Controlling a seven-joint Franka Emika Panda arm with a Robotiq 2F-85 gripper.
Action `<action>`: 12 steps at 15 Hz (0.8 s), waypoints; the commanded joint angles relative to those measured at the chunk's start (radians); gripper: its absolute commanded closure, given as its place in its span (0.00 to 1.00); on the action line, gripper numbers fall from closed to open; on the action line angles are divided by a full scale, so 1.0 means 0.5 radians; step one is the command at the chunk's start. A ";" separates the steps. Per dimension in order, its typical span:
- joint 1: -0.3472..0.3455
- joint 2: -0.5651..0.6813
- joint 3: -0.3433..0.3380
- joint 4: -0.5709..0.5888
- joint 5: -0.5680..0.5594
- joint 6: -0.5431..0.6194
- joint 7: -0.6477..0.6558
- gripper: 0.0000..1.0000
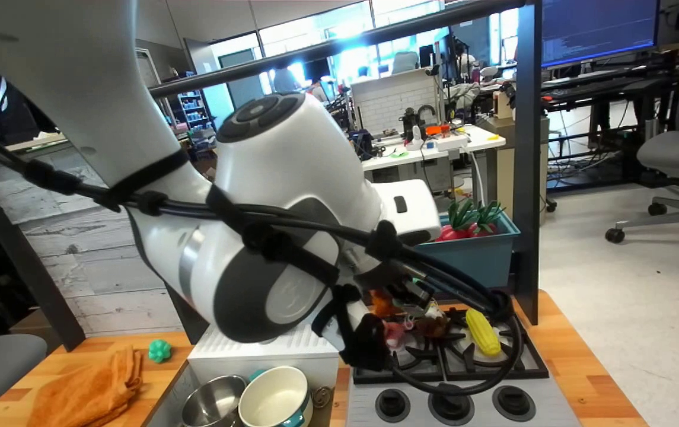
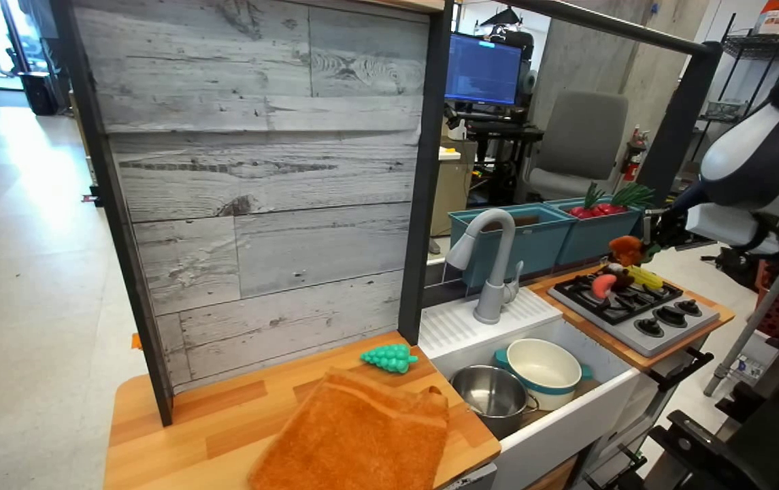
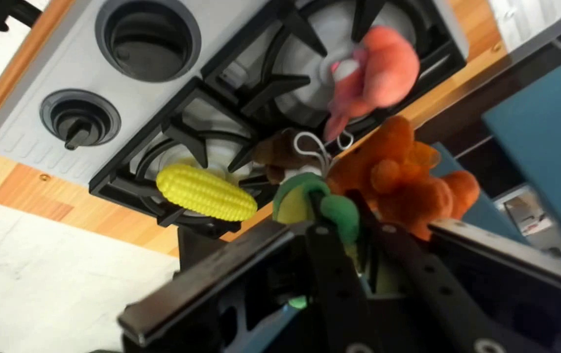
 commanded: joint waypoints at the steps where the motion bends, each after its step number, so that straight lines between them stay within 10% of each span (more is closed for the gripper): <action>1: 0.201 0.278 -0.179 0.379 0.201 0.139 0.206 0.97; 3: 0.281 0.398 -0.247 0.535 0.307 0.148 0.283 0.97; 5: 0.354 0.467 -0.301 0.632 0.379 0.072 0.324 0.62; 12: 0.333 0.457 -0.265 0.591 0.357 0.017 0.337 0.23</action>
